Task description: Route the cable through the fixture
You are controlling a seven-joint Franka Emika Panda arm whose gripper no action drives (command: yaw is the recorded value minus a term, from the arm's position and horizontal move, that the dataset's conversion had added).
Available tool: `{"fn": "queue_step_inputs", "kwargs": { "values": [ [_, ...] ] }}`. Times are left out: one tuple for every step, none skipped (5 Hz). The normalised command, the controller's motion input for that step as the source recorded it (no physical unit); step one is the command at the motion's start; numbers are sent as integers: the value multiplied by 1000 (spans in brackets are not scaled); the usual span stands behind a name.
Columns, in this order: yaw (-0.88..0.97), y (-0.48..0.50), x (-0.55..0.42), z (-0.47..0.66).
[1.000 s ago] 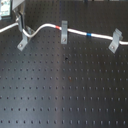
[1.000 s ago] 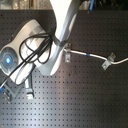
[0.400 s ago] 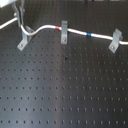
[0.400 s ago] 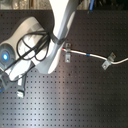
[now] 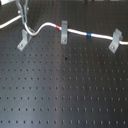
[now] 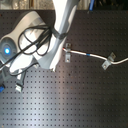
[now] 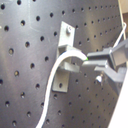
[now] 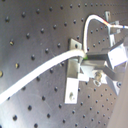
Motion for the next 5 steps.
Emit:
{"fn": "queue_step_inputs", "kwargs": {
  "values": [
    [368,-65,-153,57],
    [443,100,-302,5],
    [506,226,-84,2],
    [531,166,-112,40],
    [431,-13,-125,185]
  ]
}}
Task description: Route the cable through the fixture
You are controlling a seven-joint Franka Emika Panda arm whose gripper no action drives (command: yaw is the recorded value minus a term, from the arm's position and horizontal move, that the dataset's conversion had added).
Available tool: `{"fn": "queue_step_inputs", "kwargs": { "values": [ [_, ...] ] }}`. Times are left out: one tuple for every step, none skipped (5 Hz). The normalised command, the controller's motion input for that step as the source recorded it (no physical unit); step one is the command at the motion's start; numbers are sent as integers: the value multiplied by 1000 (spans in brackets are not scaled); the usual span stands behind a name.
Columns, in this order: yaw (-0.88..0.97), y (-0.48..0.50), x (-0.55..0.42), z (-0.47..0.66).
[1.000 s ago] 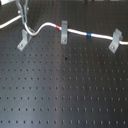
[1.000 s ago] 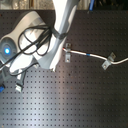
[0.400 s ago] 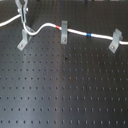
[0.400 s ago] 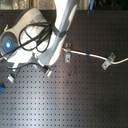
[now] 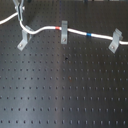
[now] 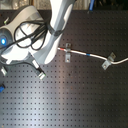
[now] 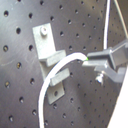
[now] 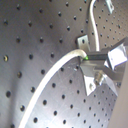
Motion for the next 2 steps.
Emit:
{"fn": "queue_step_inputs", "kwargs": {
  "values": [
    [323,-79,-161,381],
    [400,65,-311,300]
  ]
}}
